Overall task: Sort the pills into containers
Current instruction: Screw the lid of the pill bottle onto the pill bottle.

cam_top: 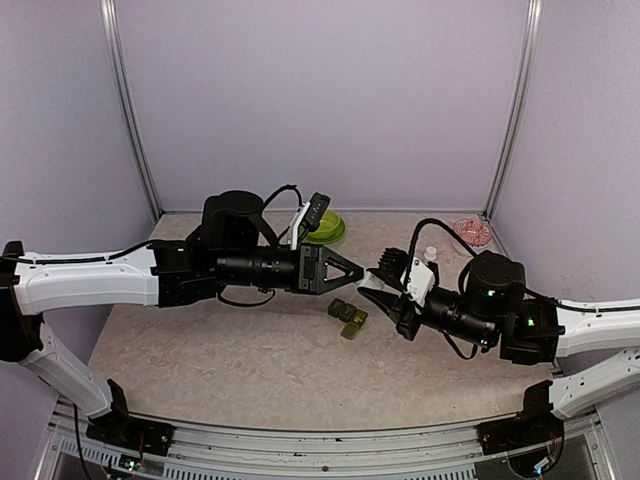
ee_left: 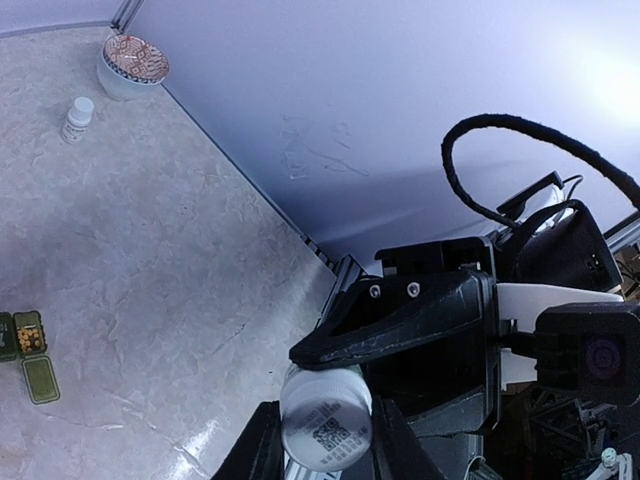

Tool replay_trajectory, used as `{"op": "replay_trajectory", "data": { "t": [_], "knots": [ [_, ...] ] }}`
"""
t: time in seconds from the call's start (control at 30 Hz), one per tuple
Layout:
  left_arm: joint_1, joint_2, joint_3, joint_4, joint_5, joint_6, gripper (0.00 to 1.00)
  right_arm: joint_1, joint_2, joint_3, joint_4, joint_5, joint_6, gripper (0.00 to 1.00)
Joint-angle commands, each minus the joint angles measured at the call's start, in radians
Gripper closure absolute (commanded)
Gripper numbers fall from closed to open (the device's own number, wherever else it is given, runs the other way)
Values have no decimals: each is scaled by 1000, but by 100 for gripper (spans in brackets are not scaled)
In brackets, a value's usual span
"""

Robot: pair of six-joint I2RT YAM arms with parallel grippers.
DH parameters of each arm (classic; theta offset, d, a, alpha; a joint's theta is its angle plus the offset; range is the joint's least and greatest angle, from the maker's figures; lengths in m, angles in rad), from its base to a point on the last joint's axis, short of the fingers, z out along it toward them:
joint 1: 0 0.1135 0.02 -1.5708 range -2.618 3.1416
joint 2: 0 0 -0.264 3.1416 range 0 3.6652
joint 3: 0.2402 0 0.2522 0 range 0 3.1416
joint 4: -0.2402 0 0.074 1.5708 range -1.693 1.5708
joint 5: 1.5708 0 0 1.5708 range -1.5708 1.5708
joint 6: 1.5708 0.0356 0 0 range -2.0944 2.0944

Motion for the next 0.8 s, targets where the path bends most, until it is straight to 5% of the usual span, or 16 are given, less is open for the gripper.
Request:
{"op": "replay_trajectory", "data": {
  "t": [0.0, 0.3, 0.77],
  "knots": [
    [4, 21, 25, 13, 31, 16, 77, 1, 1, 6, 26, 27, 14, 91],
    [4, 8, -19, 96, 123, 123, 94, 1, -32, 6, 18, -48, 91, 90],
    [-3, -56, -94, 196, 324, 347, 100, -5, -78, 49, -63, -250, 390, 89]
  ]
}}
